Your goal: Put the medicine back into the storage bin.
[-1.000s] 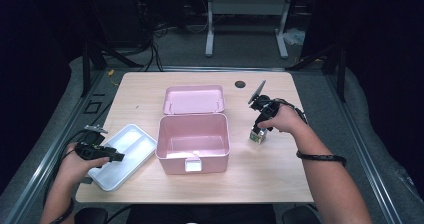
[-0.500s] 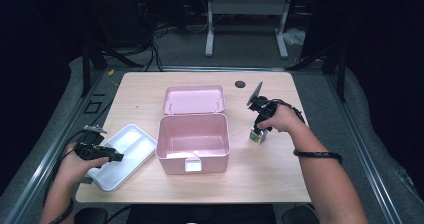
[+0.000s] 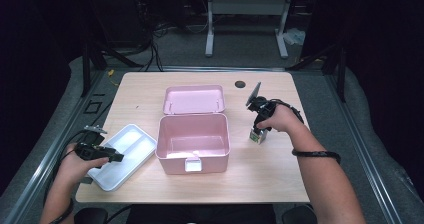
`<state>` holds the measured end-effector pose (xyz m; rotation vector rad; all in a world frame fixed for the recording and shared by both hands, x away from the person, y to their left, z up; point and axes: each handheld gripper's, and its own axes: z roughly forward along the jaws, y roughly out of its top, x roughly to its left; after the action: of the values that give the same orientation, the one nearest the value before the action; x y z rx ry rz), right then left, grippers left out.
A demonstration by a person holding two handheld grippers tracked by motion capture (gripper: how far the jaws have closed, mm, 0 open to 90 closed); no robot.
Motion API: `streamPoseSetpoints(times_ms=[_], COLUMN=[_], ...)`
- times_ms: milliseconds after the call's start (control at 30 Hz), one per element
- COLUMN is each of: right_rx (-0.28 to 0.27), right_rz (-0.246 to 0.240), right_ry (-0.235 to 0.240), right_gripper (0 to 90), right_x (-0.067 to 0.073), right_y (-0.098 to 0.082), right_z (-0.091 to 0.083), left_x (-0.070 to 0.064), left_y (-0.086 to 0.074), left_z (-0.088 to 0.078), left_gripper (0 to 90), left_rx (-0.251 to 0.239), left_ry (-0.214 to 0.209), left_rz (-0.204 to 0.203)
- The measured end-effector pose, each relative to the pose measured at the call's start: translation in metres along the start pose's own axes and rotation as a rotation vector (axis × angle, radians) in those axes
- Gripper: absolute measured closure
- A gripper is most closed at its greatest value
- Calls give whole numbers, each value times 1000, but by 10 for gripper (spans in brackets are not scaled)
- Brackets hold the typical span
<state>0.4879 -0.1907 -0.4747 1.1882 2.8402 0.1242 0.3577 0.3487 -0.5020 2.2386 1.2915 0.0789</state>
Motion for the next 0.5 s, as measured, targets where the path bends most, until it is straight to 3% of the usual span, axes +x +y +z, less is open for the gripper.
streamPoseSetpoints(times_ms=[500], right_rx=[4], right_rz=[-19], right_ry=[-2], right_gripper=[464], right_x=[1], right_y=[1], right_z=[-13], left_x=[0], left_y=[0], left_z=[0], left_gripper=[476], left_rx=[0], left_ry=[1], left_rz=[-1])
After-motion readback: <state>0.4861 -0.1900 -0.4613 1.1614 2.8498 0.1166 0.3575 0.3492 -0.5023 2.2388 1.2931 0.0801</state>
